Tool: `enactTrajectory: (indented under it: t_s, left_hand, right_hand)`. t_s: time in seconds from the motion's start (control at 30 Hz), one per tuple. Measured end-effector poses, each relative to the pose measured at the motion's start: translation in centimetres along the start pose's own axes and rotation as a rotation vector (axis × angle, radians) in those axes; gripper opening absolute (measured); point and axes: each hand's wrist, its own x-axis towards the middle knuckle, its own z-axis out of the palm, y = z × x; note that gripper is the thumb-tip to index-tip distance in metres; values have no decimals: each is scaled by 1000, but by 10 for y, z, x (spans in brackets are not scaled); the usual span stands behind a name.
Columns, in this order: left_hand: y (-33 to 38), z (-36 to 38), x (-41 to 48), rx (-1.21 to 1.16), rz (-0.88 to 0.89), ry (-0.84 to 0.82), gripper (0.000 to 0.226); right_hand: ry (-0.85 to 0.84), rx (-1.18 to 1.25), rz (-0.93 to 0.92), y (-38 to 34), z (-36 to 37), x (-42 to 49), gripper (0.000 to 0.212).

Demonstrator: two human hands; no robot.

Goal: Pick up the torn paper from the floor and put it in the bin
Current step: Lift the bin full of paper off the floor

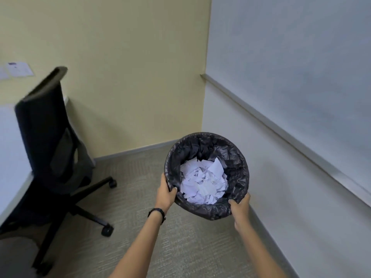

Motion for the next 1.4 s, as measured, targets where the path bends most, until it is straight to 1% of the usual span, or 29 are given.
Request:
enactTrajectory:
  t_s: [0.13, 0.27, 0.37, 0.47, 0.57, 0.7, 0.83, 0.93, 1.1, 1.13, 1.2, 1.23, 1.3, 1.33, 1.4]
  left_hand:
    - [93, -35, -13, -28, -23, -32, 54]
    - [164, -62, -35, -30, 6, -40, 52]
    - [202, -79, -51, -20, 56, -9, 50]
    - [222, -96, -66, 13, 90, 1, 48]
    - [226, -109, -84, 10, 113, 23, 46]
    - [216, -126, -104, 14, 83, 63, 48]
    - [193, -151, -114, -26, 33, 116, 50]
    - [172, -175, -114, -31, 0, 168, 54]
    - [148, -220, -94, -54, -23, 195, 55]
    - [146, -229, -87, -78, -20, 195, 54]
    - [143, -243, -72, -107, -12, 196, 53]
    - [144, -250, -61, -112, 0, 187, 53]
    - [145, -262, -39, -114, 38, 163, 51]
    - [147, -267, -27, -117, 59, 149, 49]
    - [154, -273, -4, -138, 99, 110, 46]
  right_hand:
    - [-81, 11, -38, -95, -31, -22, 61]
    - [-116, 29, -69, -164, -59, -45, 62]
    - [-165, 63, -116, -198, -75, -65, 61]
    - [-234, 113, -143, -211, -84, -83, 63]
    - [-281, 159, -125, -215, -88, -99, 62]
    - [-334, 199, -73, -208, -79, -116, 61]
    - [-388, 151, -61, -202, -52, -125, 60]
    - [-436, 162, -27, -198, -24, -130, 62]
    - [-485, 130, -78, -206, 28, -131, 74]
    - [-493, 129, -90, -211, 38, -133, 81]
    - [-503, 133, -104, -221, 55, -136, 100]
    - [-490, 137, -112, -226, 64, -134, 99]
    - [-456, 165, -125, -233, 82, -127, 74]
    - [-438, 171, -125, -236, 89, -122, 67]
    - [-406, 172, -137, -244, 101, -115, 65]
